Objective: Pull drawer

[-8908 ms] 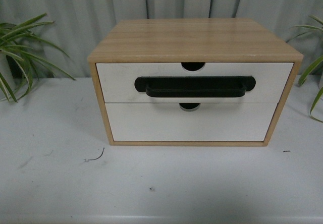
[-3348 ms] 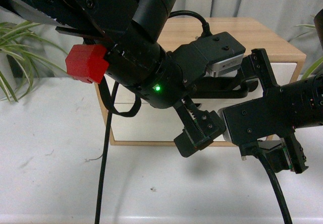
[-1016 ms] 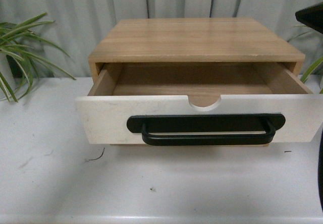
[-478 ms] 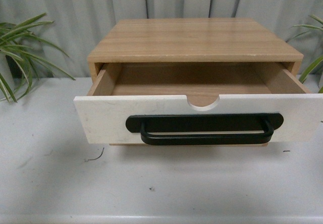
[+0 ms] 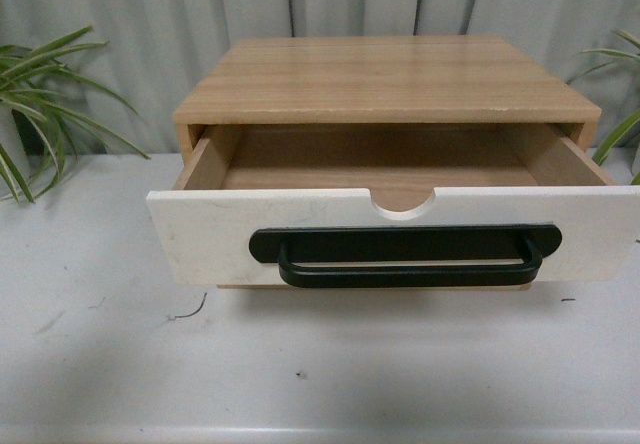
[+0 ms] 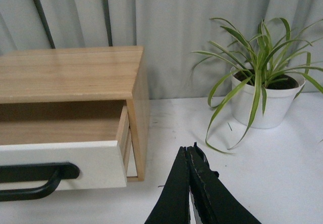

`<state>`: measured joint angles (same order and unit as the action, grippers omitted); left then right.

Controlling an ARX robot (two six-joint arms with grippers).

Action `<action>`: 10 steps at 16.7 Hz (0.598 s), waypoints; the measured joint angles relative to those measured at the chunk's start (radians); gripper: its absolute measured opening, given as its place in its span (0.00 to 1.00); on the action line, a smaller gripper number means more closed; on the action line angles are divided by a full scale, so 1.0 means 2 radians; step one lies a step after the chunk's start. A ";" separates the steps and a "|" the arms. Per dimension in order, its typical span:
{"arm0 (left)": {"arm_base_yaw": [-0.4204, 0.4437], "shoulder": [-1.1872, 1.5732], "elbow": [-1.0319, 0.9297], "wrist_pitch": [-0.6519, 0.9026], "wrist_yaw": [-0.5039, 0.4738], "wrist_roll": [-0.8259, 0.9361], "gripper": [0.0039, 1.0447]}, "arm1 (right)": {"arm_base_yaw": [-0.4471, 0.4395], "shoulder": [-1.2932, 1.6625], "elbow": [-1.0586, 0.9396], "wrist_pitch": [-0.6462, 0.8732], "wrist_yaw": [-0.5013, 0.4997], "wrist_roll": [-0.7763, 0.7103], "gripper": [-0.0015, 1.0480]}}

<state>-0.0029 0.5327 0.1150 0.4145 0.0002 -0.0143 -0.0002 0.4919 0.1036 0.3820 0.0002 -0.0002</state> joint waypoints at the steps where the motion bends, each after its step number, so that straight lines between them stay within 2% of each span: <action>1: 0.000 -0.013 -0.007 -0.005 0.000 0.000 0.01 | 0.000 -0.012 -0.008 -0.005 0.000 0.000 0.02; 8: 0.000 -0.100 -0.038 -0.062 0.000 0.000 0.01 | 0.000 -0.093 -0.033 -0.057 0.000 0.000 0.02; 9: 0.000 -0.105 -0.045 -0.049 0.000 0.000 0.01 | 0.000 -0.099 -0.046 -0.039 0.000 0.000 0.02; 10: 0.000 -0.111 -0.053 -0.047 0.000 0.000 0.01 | 0.000 -0.105 -0.046 -0.054 0.000 0.000 0.02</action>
<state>-0.0029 0.3107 0.0093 0.3210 0.0002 -0.0139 -0.0002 0.2829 0.0124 0.2733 -0.0002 -0.0006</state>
